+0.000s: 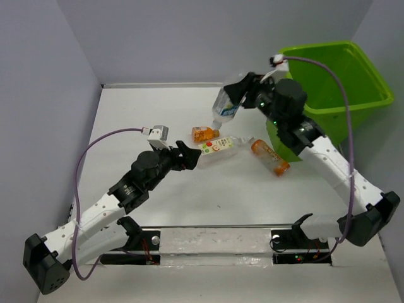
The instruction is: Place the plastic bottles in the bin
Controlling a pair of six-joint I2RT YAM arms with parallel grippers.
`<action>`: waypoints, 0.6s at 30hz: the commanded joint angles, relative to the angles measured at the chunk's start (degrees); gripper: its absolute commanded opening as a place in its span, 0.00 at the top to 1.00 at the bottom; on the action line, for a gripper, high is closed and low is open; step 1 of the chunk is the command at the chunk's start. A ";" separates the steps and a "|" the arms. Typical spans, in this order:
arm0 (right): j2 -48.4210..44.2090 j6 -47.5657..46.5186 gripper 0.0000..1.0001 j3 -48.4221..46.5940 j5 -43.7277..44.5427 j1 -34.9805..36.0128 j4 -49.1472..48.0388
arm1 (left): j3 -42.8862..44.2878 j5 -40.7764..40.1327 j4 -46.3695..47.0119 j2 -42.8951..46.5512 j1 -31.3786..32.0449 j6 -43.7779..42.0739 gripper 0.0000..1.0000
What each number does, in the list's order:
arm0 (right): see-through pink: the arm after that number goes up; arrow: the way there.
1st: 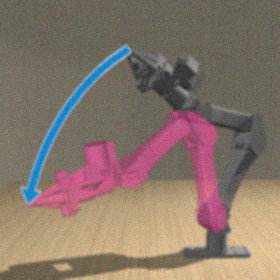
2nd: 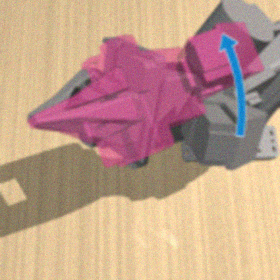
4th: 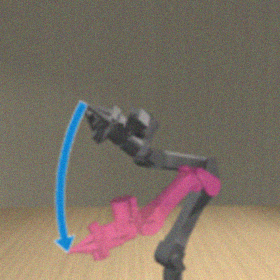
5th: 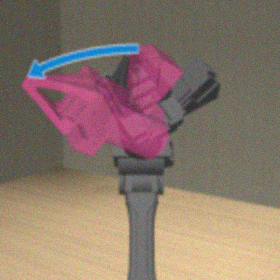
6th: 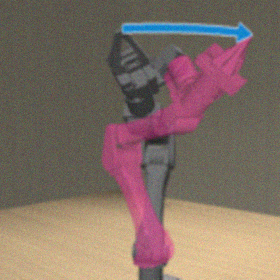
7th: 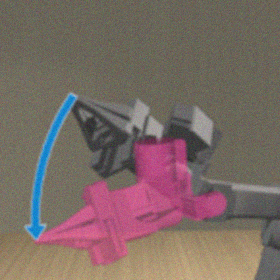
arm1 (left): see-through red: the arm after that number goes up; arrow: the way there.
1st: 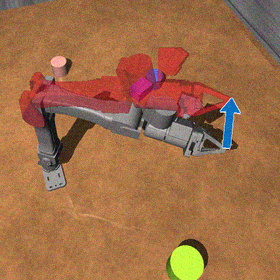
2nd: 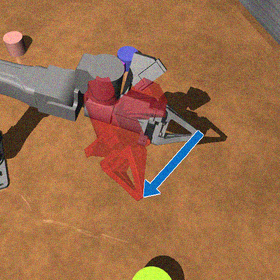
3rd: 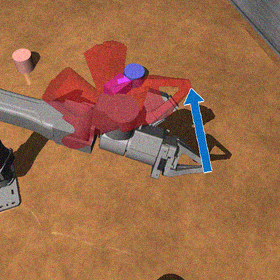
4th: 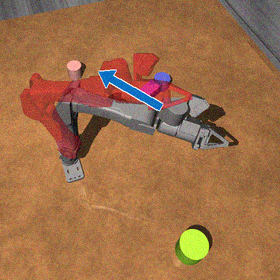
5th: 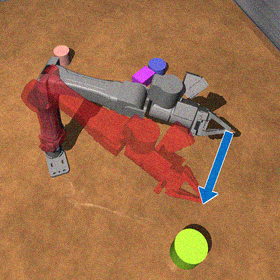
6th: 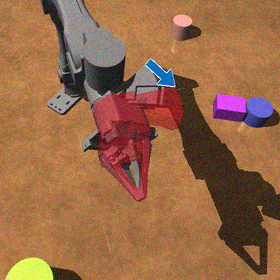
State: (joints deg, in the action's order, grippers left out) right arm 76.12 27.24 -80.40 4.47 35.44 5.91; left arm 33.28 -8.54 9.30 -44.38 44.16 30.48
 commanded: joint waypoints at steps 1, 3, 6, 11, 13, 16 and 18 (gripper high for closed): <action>-6.68 -9.12 0.64 -11.25 7.56 -10.72 4.45 | 3.72 -1.85 1.16 -4.73 0.22 -3.23 0.03; -6.68 -14.31 0.64 -16.51 12.29 -15.63 7.26 | 4.77 0.00 2.64 -7.20 0.31 -2.80 0.03; -5.19 -20.81 0.64 -20.93 17.33 -19.87 8.15 | 6.88 0.45 4.15 -12.73 2.76 -0.34 0.03; -1.06 -30.66 0.64 -22.17 26.90 -26.29 8.15 | 11.28 -5.16 2.66 -21.26 7.07 1.08 0.03; -0.53 -31.20 0.46 -20.07 26.82 -27.79 8.15 | 13.39 -6.14 1.34 -23.19 7.34 -0.67 0.03; -0.36 -30.32 0.00 -21.62 24.28 -28.50 13.92 | 16.90 -11.40 -2.52 -26.00 7.25 -7.87 0.02; -1.05 -28.13 0.00 -22.95 19.56 -28.50 16.14 | 21.18 -12.03 -5.68 -28.55 7.17 -14.96 0.02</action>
State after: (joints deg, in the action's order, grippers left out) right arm 75.70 -0.38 -101.67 28.08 7.14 15.40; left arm 46.57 -14.57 7.31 -70.13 51.51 27.53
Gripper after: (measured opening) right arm 0.983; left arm 0.976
